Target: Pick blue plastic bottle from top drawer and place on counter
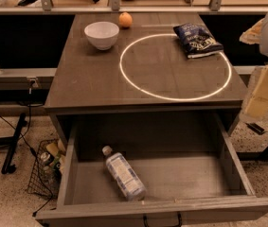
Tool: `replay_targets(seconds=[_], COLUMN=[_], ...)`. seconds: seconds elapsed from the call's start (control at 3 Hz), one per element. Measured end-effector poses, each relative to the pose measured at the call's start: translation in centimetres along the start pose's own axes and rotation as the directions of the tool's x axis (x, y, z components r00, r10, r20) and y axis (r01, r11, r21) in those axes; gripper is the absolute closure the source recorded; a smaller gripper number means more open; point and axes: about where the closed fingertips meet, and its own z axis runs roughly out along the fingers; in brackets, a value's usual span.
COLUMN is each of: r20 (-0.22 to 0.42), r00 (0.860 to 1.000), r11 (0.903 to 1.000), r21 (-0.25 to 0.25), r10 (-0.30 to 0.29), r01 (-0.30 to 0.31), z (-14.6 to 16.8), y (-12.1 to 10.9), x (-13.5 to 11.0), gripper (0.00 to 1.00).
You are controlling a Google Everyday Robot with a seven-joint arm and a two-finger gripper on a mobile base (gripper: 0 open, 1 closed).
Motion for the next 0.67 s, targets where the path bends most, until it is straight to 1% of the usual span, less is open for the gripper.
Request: replay_targets(seconds=[0.33, 0.67], r20=[0.000, 0.043], r00=[1.000, 0.998], r11=[1.0000, 0.9986], r21=[0.000, -0.041], r10=[0.000, 0.035], r01=[0.000, -0.033], z=[0.0, 3.5], y=[0.0, 0.7], x=[0.0, -0.1], gripper=[0.00, 0.00])
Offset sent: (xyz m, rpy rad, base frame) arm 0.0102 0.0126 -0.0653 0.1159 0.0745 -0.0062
